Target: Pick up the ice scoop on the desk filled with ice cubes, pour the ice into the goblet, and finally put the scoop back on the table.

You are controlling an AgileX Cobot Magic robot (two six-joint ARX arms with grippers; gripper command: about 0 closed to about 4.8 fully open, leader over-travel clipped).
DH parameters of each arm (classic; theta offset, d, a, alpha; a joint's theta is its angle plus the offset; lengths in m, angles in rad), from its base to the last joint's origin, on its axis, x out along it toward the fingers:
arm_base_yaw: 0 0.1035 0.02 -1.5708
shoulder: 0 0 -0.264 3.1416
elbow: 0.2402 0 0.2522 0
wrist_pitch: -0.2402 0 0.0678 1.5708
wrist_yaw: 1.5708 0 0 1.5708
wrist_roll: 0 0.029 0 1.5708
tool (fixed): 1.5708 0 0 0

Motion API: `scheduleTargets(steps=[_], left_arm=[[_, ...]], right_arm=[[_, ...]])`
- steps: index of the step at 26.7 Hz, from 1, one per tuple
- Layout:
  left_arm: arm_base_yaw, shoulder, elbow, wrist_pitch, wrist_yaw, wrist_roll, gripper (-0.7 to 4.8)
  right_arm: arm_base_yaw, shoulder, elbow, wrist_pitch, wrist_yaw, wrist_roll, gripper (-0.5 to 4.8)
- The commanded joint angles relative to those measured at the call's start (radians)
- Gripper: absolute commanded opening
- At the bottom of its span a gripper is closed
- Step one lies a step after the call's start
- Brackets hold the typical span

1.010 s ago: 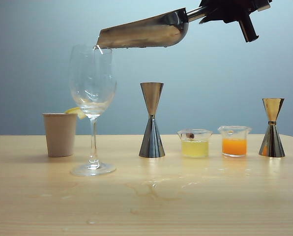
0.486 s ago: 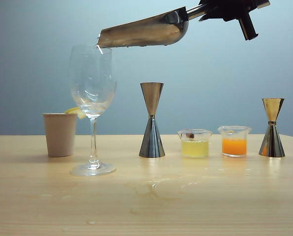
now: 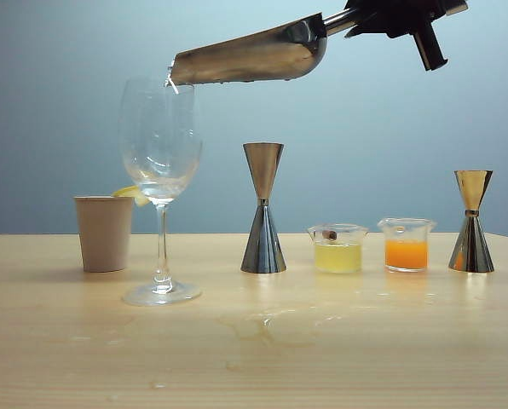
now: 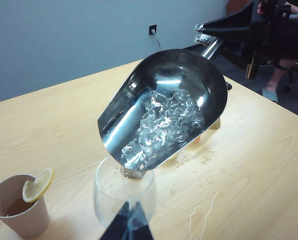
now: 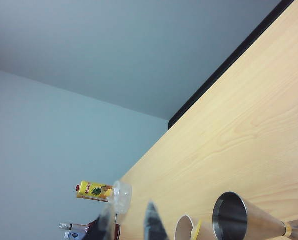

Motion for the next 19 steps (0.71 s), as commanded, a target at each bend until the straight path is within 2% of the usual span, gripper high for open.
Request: scheduleTargets(steps=[1, 19], left_arm=[[0.0, -0.001, 0.003, 0.005, 0.001, 0.001, -0.06], [0.0, -0.001, 0.003, 0.004, 0.001, 0.0, -0.06]], right_arm=[[0.002, -0.006, 0.01, 0.047, 0.002, 0.006, -0.05], [0.021, 0.008, 0.01, 0.076, 0.005, 0.002, -0.05]])
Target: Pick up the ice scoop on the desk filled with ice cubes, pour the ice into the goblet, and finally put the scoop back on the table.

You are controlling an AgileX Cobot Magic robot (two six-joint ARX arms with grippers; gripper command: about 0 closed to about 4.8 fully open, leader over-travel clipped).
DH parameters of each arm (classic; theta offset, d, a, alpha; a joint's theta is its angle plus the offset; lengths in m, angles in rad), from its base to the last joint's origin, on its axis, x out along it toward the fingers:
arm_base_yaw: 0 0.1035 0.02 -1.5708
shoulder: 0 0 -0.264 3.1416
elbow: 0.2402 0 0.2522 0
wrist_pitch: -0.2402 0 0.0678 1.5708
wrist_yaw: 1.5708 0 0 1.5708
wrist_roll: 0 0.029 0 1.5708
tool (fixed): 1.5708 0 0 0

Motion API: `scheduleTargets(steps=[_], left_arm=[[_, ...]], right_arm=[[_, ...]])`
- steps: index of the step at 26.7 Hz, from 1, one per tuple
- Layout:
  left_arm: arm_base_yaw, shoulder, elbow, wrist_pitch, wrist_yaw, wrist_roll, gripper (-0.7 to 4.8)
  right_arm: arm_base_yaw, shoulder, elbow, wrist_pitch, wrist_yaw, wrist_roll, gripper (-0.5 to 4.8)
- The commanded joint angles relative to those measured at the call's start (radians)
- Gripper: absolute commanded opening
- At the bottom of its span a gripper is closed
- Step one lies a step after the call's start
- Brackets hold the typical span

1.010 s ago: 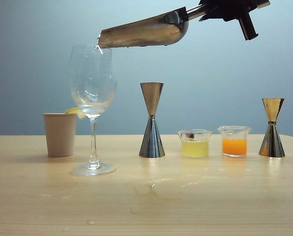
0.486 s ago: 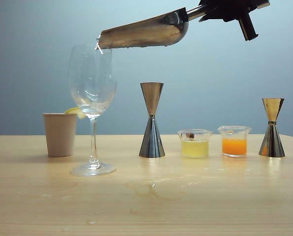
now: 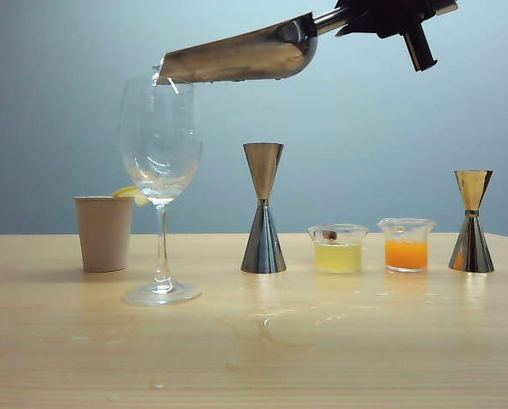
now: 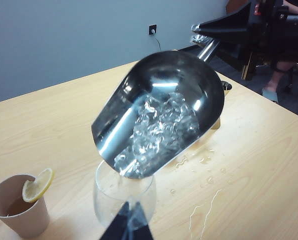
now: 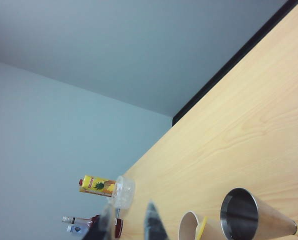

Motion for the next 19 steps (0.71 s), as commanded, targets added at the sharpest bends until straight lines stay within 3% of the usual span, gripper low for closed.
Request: scheduleTargets(steps=[1, 19], left_arm=[[0.0, -0.001, 0.003, 0.005, 0.0, 0.0, -0.06], [0.0, -0.001, 0.003, 0.002, 0.0, 0.0, -0.06]], right_arm=[[0.002, -0.006, 0.01, 0.048, 0.002, 0.008, -0.05], [0.002, -0.006, 0.01, 0.049, 0.002, -0.018, -0.05]])
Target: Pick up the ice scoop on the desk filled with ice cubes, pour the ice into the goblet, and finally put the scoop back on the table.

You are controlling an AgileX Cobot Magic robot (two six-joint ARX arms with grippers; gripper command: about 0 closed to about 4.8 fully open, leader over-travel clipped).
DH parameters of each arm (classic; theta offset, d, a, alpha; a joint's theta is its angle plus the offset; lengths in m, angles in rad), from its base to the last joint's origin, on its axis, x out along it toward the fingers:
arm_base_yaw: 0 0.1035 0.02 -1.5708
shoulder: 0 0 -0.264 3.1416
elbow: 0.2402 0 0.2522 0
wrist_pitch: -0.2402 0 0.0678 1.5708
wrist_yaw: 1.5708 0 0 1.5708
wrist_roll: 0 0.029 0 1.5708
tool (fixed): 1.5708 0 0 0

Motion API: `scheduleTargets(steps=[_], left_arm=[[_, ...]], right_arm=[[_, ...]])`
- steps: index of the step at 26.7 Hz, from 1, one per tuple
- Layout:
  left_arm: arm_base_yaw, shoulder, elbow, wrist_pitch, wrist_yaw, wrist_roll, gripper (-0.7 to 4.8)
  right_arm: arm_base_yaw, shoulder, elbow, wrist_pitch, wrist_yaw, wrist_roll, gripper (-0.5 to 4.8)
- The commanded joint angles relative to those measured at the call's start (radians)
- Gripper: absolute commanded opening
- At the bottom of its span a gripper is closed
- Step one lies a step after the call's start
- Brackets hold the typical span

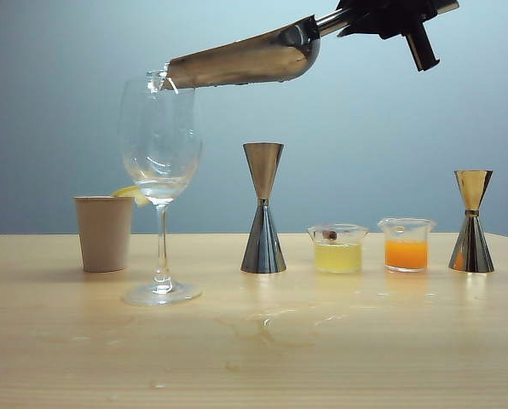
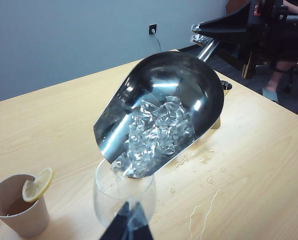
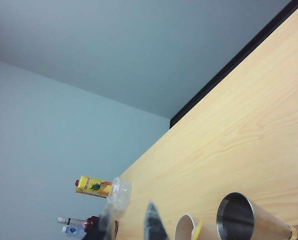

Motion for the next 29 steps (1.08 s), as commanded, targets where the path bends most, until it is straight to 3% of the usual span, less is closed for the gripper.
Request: scheduleTargets(steps=[1, 29], left_arm=[[0.0, -0.001, 0.003, 0.003, 0.0, 0.0, -0.06], [0.0, -0.001, 0.003, 0.0, 0.0, 0.0, -0.06]], right_arm=[[0.002, -0.007, 0.01, 0.048, 0.002, 0.003, -0.05], [0.002, -0.007, 0.01, 0.069, 0.002, -0.016, -0.05]])
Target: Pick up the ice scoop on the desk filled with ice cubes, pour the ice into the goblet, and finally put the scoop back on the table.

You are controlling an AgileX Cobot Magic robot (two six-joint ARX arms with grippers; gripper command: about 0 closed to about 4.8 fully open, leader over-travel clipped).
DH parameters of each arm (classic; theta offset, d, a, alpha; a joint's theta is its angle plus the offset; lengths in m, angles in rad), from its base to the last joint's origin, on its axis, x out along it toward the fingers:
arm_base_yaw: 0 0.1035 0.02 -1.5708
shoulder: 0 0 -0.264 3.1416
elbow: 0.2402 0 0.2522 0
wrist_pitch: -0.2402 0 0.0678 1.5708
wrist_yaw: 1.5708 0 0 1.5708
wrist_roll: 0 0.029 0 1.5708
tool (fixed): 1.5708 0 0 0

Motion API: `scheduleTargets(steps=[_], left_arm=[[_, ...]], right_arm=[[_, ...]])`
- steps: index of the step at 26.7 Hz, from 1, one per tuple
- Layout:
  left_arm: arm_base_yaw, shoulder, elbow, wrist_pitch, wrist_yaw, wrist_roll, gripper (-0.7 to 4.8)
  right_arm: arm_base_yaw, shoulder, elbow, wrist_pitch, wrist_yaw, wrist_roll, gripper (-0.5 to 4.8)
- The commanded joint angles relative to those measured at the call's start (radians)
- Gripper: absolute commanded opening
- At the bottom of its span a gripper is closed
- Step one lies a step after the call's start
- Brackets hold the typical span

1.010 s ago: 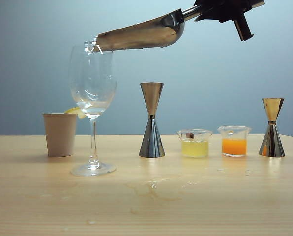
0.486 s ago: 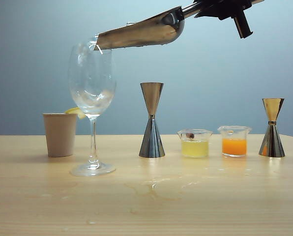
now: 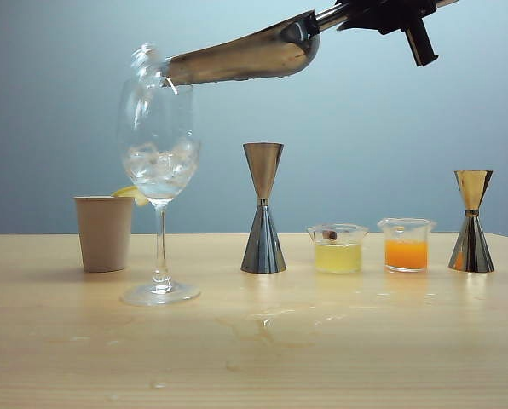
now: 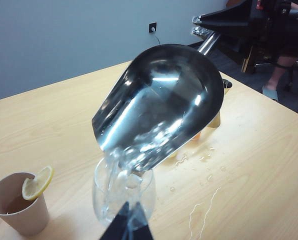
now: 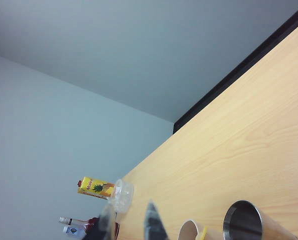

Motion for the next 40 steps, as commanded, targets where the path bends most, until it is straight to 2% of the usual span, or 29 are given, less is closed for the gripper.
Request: scheduleTargets(steps=[1, 22, 25, 29, 34, 40], left_arm=[[0.0, -0.001, 0.003, 0.006, 0.0, 0.0, -0.06], [0.0, -0.001, 0.003, 0.006, 0.0, 0.0, -0.06], [0.0, -0.001, 0.003, 0.005, 0.0, 0.0, -0.06], [0.0, -0.001, 0.003, 0.005, 0.0, 0.0, -0.06], [0.0, -0.001, 0.003, 0.006, -0.001, 0.0, -0.06], [0.0, -0.001, 0.003, 0.006, -0.003, 0.001, -0.06]], right_arm=[[0.002, -0.006, 0.01, 0.039, 0.002, 0.006, -0.05], [0.001, -0.008, 0.01, 0.04, 0.002, 0.018, -0.05], [0.001, -0.011, 0.01, 0.04, 0.0, 0.067, -0.05], [-0.001, -0.024, 0.01, 0.039, -0.006, 0.07, -0.05], [-0.068, -0.053, 0.01, 0.019, -0.077, 0.145, -0.05], [-0.173, -0.121, 0.01, -0.092, -0.129, 0.138, -0.05]])
